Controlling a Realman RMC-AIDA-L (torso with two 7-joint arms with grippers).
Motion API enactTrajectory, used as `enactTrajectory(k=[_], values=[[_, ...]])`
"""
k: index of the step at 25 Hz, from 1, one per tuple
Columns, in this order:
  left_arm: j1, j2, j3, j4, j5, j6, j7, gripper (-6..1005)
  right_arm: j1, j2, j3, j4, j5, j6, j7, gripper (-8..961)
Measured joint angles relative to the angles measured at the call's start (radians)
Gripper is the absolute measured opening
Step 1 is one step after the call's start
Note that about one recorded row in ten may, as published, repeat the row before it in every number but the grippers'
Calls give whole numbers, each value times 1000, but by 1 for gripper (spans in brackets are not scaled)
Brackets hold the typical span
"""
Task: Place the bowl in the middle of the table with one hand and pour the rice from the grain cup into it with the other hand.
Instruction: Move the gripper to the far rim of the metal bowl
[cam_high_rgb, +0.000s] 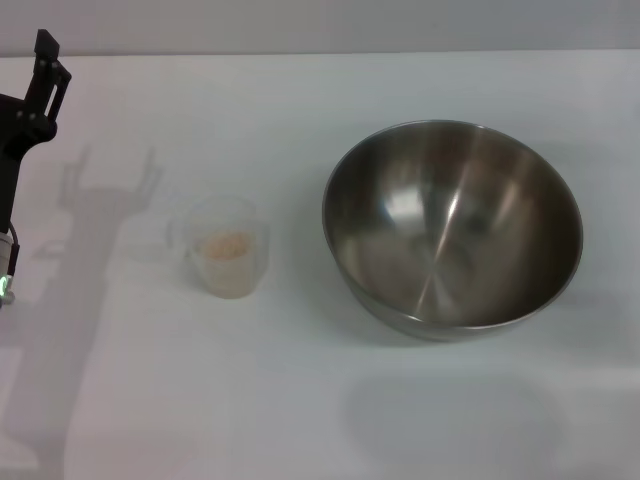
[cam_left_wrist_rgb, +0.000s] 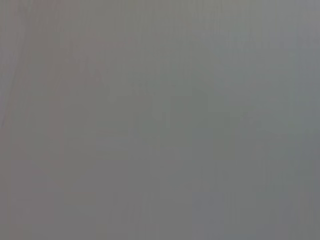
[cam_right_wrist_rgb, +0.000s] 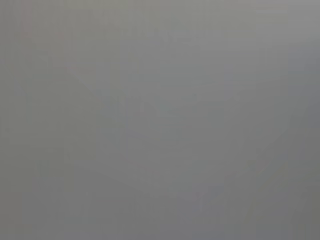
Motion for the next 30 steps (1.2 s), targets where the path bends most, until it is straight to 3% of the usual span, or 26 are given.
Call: enactTrajectory(k=[14, 23, 26, 30], values=[[19, 0, 15, -12, -3, -1, 0, 839, -5, 2, -2, -6, -6, -14, -51, 732], [21, 0, 15, -11, -1, 1, 0, 839, -8, 4, -44, -20, -12, -102, -281, 731], [21, 0, 15, -11, -1, 1, 0, 838, -25, 1, -46, -86, -12, -34, -254, 731], [20, 0, 15, -11, -1, 4, 0, 838, -97, 0, -48, -297, -22, 199, -241, 730]])
